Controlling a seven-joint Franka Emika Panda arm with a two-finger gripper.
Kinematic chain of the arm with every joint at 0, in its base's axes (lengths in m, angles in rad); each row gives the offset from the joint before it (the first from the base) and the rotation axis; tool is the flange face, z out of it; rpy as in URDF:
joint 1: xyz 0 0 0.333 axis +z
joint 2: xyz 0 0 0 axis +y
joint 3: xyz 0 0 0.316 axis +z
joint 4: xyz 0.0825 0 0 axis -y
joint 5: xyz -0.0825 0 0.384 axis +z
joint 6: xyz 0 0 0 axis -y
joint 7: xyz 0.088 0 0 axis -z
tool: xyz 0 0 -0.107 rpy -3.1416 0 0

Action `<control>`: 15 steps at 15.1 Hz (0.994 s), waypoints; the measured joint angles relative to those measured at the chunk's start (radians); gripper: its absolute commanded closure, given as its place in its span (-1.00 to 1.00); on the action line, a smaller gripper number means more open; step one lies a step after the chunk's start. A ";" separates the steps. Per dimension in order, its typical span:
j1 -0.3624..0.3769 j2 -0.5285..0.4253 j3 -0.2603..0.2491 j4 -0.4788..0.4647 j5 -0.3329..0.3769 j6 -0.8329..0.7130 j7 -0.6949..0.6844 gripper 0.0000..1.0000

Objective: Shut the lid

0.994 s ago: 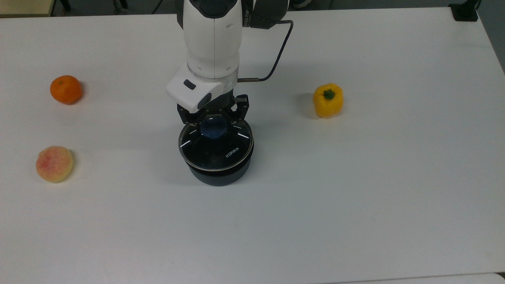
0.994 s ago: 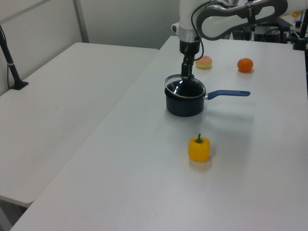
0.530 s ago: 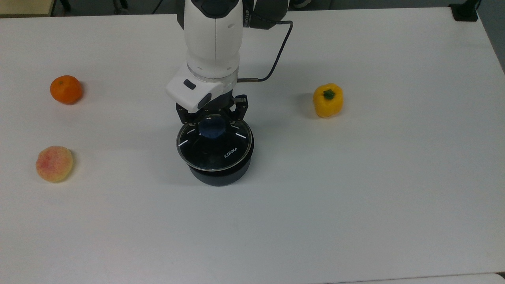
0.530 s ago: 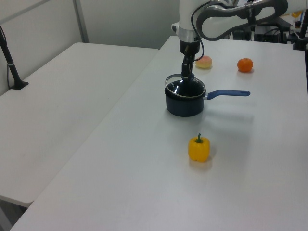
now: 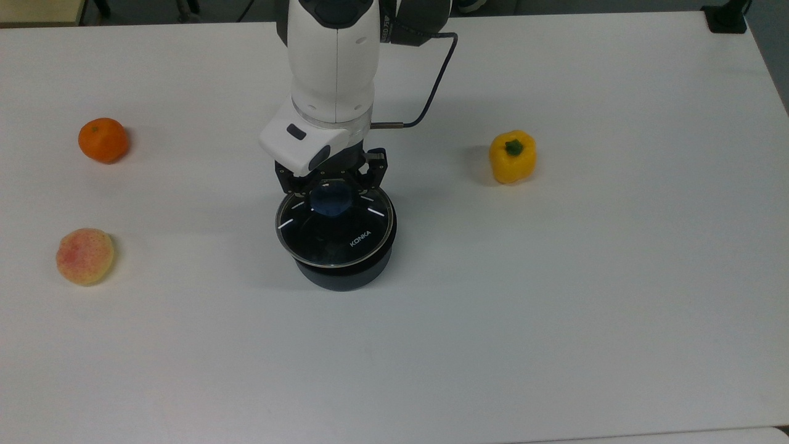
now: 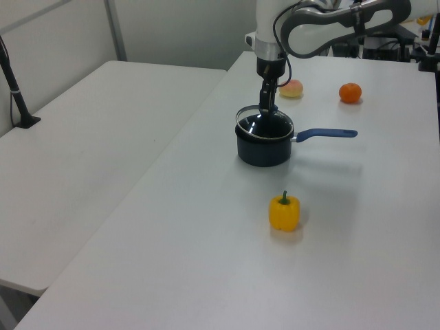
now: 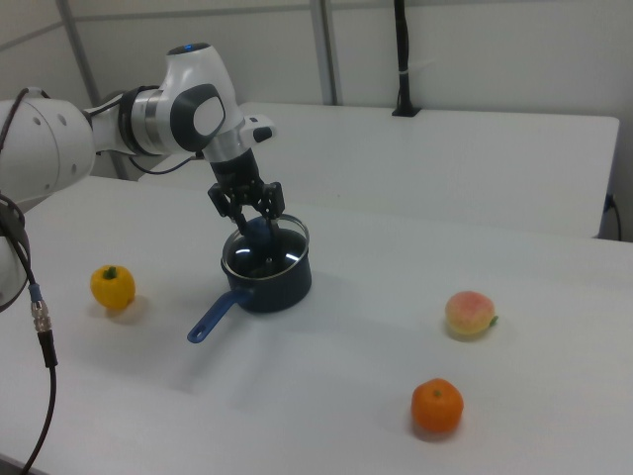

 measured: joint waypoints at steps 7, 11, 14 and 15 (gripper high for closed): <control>0.001 0.000 0.000 -0.003 0.000 0.000 0.000 -0.05; 0.002 0.000 0.002 -0.004 0.000 0.000 0.000 -0.62; 0.002 0.000 0.006 -0.004 -0.011 0.000 0.000 -1.00; 0.002 0.000 0.006 -0.005 -0.016 0.000 0.001 -1.00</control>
